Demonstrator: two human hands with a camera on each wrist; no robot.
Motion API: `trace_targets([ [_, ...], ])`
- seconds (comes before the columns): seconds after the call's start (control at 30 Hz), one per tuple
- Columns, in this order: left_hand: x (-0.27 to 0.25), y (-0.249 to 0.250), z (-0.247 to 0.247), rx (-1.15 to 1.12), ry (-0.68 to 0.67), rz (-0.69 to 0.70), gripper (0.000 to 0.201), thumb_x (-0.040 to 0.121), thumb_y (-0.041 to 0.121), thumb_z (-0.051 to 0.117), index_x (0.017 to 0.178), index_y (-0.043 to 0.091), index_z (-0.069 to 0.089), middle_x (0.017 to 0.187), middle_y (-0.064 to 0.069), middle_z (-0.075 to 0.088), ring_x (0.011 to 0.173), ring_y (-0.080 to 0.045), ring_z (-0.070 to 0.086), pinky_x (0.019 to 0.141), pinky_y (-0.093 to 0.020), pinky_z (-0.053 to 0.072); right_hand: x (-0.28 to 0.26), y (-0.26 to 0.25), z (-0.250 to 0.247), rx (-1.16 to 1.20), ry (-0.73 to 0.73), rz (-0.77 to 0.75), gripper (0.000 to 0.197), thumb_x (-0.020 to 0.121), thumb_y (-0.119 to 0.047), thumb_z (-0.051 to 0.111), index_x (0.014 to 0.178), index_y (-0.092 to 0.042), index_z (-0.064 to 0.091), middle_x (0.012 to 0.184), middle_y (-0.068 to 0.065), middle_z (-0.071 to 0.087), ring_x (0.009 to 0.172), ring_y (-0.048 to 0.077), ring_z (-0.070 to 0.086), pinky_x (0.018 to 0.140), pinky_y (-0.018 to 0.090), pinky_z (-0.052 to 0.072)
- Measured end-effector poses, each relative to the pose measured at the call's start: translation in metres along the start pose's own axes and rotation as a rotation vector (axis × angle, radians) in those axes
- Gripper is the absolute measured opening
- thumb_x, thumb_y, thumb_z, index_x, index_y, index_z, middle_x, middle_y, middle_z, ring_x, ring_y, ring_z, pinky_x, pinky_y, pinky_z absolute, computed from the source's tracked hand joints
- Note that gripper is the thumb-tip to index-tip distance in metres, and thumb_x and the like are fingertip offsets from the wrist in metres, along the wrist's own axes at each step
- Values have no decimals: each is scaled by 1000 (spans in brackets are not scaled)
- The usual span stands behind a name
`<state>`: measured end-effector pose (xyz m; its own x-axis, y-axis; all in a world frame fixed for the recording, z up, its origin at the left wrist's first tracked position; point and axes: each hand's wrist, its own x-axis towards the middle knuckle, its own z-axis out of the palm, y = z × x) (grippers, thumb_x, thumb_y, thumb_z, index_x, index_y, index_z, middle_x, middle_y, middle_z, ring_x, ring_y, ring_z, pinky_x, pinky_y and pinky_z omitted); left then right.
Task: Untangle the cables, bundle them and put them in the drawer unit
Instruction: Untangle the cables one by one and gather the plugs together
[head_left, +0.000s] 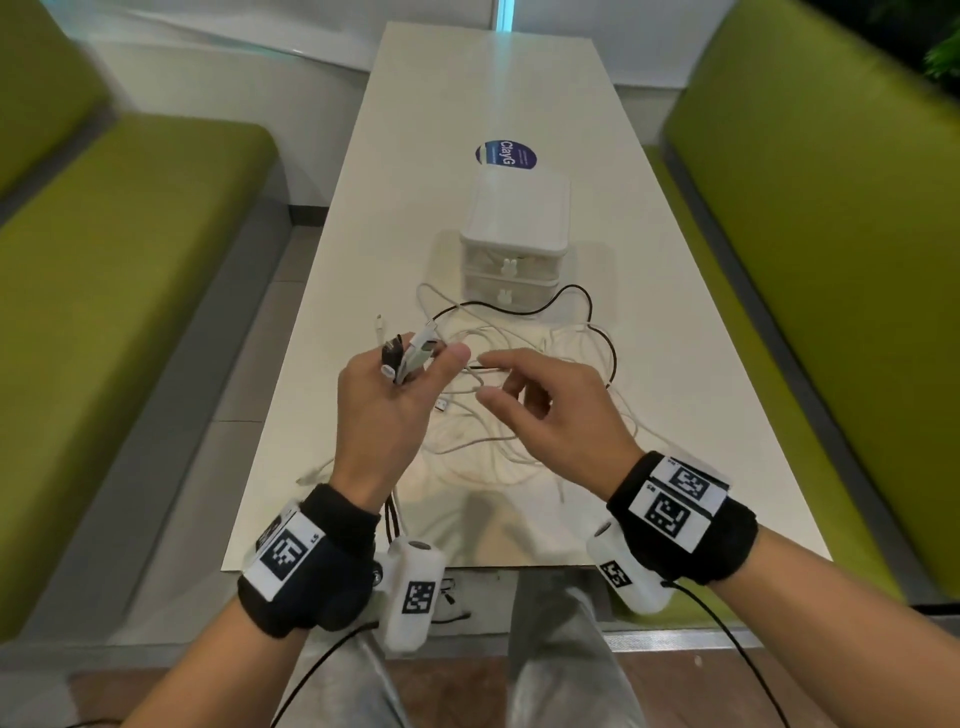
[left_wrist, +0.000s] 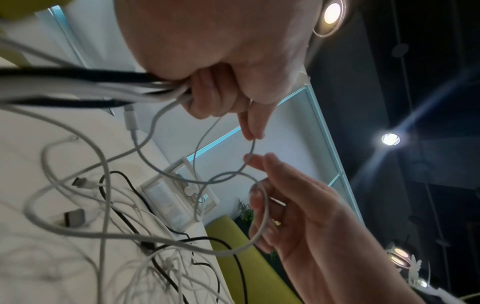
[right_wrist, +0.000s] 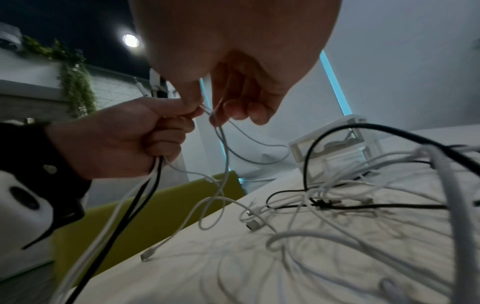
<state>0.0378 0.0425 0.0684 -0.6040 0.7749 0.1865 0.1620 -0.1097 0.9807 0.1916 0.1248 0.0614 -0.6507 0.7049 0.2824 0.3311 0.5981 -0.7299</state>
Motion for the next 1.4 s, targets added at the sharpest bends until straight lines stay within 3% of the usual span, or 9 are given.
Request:
trace_targets([
  [0.2, -11, 9, -12, 5, -13, 5, 21, 84, 30, 76, 76, 11, 72, 66, -14, 62, 68, -30, 56, 72, -45, 49, 1, -10, 2, -44, 14, -114, 5, 86, -26, 72, 85, -20, 72, 82, -10, 54, 61, 8, 47, 61, 16, 38],
  [0.3, -14, 12, -19, 43, -2, 45, 22, 85, 35, 72, 82, 13, 76, 58, 12, 54, 57, -6, 45, 59, -24, 37, 1, -21, -4, 135, 15, -4, 8, 93, -16, 61, 86, -15, 62, 73, -5, 62, 61, 10, 55, 64, 22, 44],
  [0.37, -13, 8, -24, 97, 14, 52, 35, 84, 41, 69, 83, 7, 75, 49, 15, 43, 49, -6, 35, 52, -16, 29, 1, -27, -9, 271, 36, 88, 10, 100, -15, 49, 90, -12, 51, 75, -2, 69, 66, 14, 65, 66, 31, 52],
  [0.5, -14, 1, -29, 179, -16, 11, 43, 87, 41, 67, 85, -1, 71, 44, 14, 36, 45, -8, 30, 47, -15, 24, 0, -33, -13, 440, 27, 132, 15, 104, -18, 39, 90, -16, 41, 88, 10, 74, 76, 26, 72, 74, 42, 58],
  [0.67, -20, 4, -26, 387, -168, 2, 13, 86, 41, 69, 94, 32, 73, 74, 19, 68, 65, 3, 59, 57, -15, 40, -4, -35, -10, 481, 85, 119, 13, 105, -16, 37, 92, -19, 40, 78, 14, 71, 66, 34, 70, 66, 45, 58],
  [0.8, -22, 0, -24, 497, -264, 2, 31, 83, 46, 70, 60, 31, 56, 49, 21, 53, 50, 0, 48, 50, -18, 33, -5, -36, -13, 425, 159, 101, 8, 104, -16, 41, 96, -15, 43, 73, 13, 67, 61, 32, 67, 60, 46, 57],
  [1.03, -25, -1, -16, 357, -254, 14, 14, 77, 27, 82, 77, 28, 68, 61, 20, 62, 58, 2, 54, 58, -12, 36, -7, -22, -8, 293, 5, 39, 14, 96, -10, 54, 102, -21, 58, 75, -2, 70, 77, 17, 69, 80, 41, 56],
  [1.23, -18, -3, -30, 462, -289, -28, 8, 73, 20, 83, 75, 23, 76, 56, 25, 61, 56, 7, 55, 58, -10, 36, -7, -20, -21, 380, 246, 93, 25, 99, -2, 48, 111, -15, 65, 78, 12, 69, 66, 30, 66, 65, 42, 58],
  [1.4, -18, -4, -41, 681, -374, -32, 23, 80, 12, 74, 67, 30, 73, 71, 15, 67, 73, -7, 63, 65, -20, 46, -26, -22, -26, 495, -75, 164, 16, 97, 1, 50, 108, 1, 61, 80, 19, 70, 59, 34, 67, 57, 40, 58],
])
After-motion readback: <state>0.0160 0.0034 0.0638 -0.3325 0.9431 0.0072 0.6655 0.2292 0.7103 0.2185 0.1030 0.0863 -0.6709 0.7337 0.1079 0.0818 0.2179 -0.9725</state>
